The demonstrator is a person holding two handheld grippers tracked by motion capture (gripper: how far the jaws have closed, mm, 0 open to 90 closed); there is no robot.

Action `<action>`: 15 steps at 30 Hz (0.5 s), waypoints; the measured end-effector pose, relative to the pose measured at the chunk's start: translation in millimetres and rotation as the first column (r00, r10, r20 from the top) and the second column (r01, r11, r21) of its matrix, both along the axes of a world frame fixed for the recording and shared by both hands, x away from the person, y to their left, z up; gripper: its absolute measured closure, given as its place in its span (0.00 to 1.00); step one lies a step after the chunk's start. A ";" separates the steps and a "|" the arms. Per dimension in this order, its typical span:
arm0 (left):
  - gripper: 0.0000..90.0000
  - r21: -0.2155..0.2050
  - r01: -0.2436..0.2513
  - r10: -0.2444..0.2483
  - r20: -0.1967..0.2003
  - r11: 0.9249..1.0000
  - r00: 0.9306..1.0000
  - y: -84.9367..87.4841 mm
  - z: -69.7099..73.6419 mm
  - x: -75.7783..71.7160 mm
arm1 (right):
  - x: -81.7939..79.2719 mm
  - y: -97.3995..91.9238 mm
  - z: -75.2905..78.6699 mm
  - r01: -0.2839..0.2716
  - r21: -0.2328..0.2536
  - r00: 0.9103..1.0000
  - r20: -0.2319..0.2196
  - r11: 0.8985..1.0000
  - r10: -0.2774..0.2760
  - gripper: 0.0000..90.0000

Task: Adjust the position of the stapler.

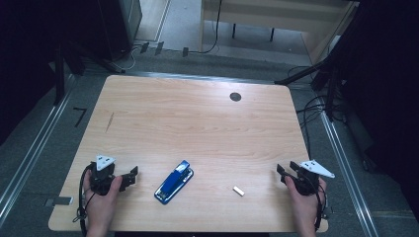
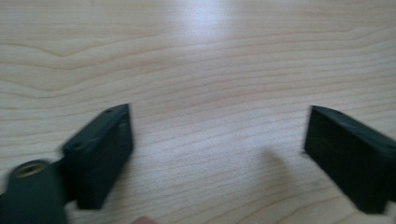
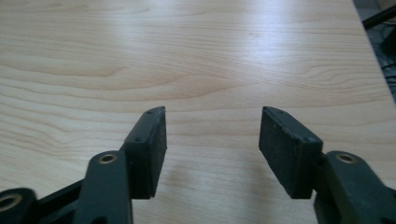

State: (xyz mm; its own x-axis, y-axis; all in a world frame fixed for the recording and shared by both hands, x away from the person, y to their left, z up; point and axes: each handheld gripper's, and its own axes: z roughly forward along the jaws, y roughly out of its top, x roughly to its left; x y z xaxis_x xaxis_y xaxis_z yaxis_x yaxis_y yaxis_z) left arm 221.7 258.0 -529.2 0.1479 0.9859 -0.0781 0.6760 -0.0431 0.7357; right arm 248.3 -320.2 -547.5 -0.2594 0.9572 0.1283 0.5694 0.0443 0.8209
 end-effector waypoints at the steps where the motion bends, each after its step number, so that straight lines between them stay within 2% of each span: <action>1: 0.17 -0.005 0.003 -0.003 0.001 1.000 1.000 0.5 0.0 0.0 | -1.1 -0.3 1.1 -0.016 0.020 1.000 0.007 1.000 0.016 0.57; 2: 0.16 -0.005 0.003 -0.003 0.001 1.000 1.000 0.5 0.0 0.0 | -1.1 -0.3 1.1 -0.016 0.020 1.000 0.007 1.000 0.016 0.57; 3: 0.16 -0.005 0.005 -0.005 0.001 1.000 1.000 0.5 0.1 -0.2 | -2.2 -0.2 2.1 -0.028 0.043 0.999 0.017 0.999 0.028 0.59; 4: 0.16 0.000 0.010 -0.010 0.002 1.000 1.000 0.1 0.4 -0.6 | -4.2 2.3 4.4 -0.051 0.056 0.998 0.025 0.997 0.050 0.72; 5: 0.16 0.000 0.010 -0.010 0.002 1.000 1.000 0.1 0.4 -0.6 | -4.2 2.3 4.4 -0.051 0.056 0.998 0.025 0.997 0.050 0.72; 7: 0.17 -0.011 0.037 -0.037 0.023 0.999 0.999 0.3 1.2 -2.6 | -5.9 7.5 7.8 -0.111 0.055 0.993 0.039 0.992 0.109 0.81; 9: 0.18 -0.001 0.054 -0.054 0.037 0.999 0.998 -1.1 2.1 -5.1 | -8.5 15.5 12.5 -0.154 0.040 0.987 0.061 0.987 0.151 0.87; 11: 0.25 0.017 0.050 -0.050 0.044 0.999 0.998 -2.7 2.3 -7.4 | -12.4 24.6 17.9 -0.184 0.028 0.980 0.086 0.983 0.181 0.90; 13: 0.35 0.020 0.057 -0.059 0.063 0.998 0.996 -4.1 3.3 -11.3 | -19.8 39.2 24.8 -0.234 0.023 0.967 0.108 0.972 0.230 0.95; 15: 0.42 0.019 0.060 -0.061 0.063 0.998 0.996 -4.1 3.7 -12.0 | -22.3 44.1 26.7 -0.245 0.020 0.964 0.108 0.969 0.241 0.96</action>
